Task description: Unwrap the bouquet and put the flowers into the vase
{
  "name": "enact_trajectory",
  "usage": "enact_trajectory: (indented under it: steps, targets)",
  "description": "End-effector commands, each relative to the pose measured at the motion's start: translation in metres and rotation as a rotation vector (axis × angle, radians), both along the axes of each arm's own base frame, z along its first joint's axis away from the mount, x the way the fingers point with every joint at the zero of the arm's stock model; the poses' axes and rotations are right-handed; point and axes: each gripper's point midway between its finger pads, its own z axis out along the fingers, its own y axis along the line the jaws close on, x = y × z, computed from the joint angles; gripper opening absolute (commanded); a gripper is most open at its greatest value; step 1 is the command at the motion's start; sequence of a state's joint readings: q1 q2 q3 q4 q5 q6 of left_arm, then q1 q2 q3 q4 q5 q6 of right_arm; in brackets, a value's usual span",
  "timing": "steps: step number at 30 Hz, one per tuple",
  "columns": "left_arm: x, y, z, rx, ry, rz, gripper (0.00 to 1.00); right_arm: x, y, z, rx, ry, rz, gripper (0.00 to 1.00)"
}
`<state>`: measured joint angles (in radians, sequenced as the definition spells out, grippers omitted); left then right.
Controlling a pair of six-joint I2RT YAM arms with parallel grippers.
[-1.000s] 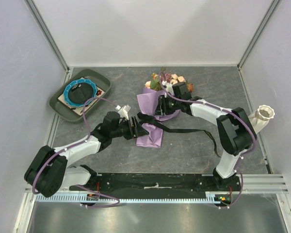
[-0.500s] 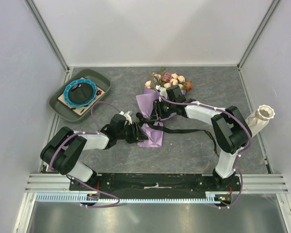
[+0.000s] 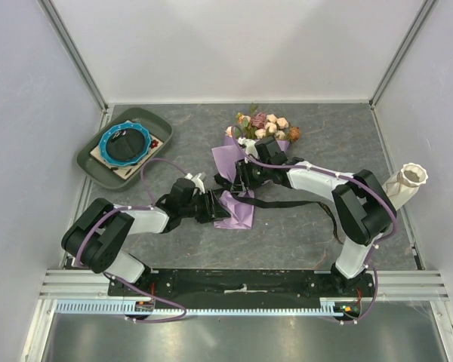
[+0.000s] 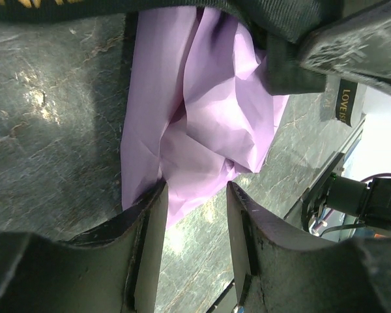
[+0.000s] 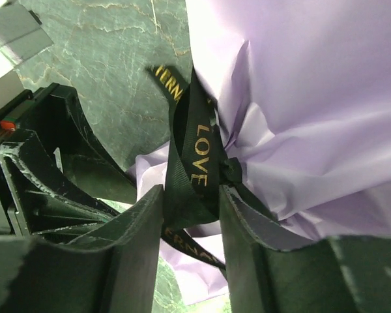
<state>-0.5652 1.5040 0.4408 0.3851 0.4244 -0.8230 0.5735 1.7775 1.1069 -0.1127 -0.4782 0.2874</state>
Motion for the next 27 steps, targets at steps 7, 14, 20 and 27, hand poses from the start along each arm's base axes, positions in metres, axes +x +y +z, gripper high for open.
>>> enact_trajectory:
  steps: [7, 14, 20, 27]
  targets:
    - [-0.001, 0.001, 0.006, -0.016, -0.024, 0.009, 0.49, 0.020, 0.000, 0.031, -0.029, -0.113, -0.059, 0.33]
    - [-0.003, 0.002, 0.005, -0.014, -0.020, 0.012, 0.49, 0.014, 0.002, 0.045, 0.010, -0.119, -0.049, 0.31]
    - [-0.002, 0.001, 0.008, -0.024, -0.027, 0.011, 0.49, 0.015, 0.003, 0.041, 0.008, -0.104, -0.052, 0.12]
    - [-0.003, 0.001, 0.009, -0.027, -0.029, 0.009, 0.49, 0.015, -0.002, 0.059, 0.010, -0.142, -0.073, 0.34]
